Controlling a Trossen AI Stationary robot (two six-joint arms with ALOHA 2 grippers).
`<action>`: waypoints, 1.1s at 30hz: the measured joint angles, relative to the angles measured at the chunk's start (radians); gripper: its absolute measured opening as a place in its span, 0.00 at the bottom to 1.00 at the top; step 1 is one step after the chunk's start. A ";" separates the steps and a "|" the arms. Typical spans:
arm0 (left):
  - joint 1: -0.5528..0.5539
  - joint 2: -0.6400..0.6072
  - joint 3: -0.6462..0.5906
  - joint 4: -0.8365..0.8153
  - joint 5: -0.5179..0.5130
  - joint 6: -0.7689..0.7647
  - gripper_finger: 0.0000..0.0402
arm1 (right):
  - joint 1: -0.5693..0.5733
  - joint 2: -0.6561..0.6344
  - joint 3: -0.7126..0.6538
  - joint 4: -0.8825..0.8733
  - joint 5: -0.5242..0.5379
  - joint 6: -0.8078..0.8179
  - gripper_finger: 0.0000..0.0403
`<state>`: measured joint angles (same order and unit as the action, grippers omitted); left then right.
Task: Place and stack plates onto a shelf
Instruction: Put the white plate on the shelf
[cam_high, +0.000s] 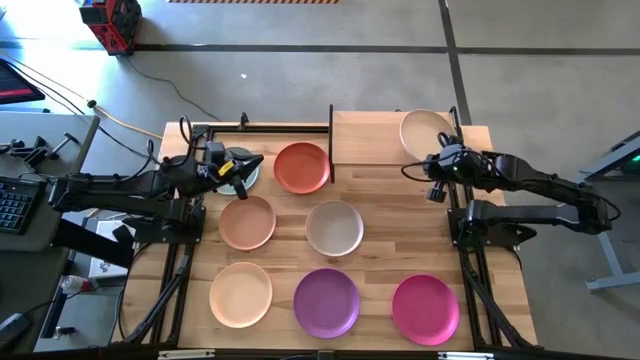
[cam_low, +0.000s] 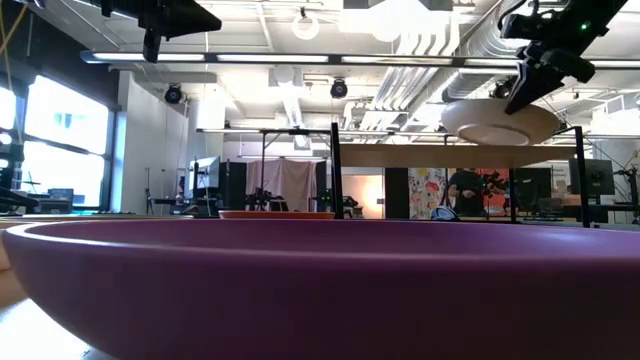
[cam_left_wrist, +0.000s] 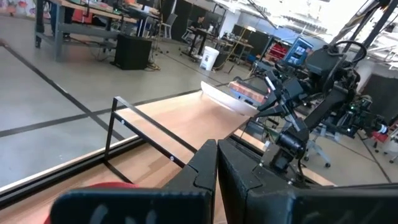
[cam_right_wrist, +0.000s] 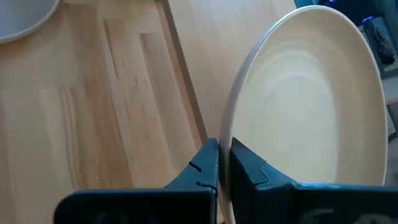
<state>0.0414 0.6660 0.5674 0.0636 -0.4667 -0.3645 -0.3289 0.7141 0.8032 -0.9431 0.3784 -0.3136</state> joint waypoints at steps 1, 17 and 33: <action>0.000 0.001 0.000 0.001 0.000 0.000 0.01 | -0.008 0.000 0.000 -0.001 -0.015 -0.008 0.00; 0.000 0.006 0.000 0.001 0.000 -0.001 0.01 | -0.085 0.126 0.002 -0.016 -0.046 -0.053 0.00; 0.000 0.006 0.000 0.001 0.014 -0.001 0.01 | -0.086 0.163 0.003 0.009 -0.047 -0.053 0.00</action>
<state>0.0414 0.6716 0.5674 0.0650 -0.4528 -0.3651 -0.4145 0.8776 0.8059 -0.9338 0.3316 -0.3668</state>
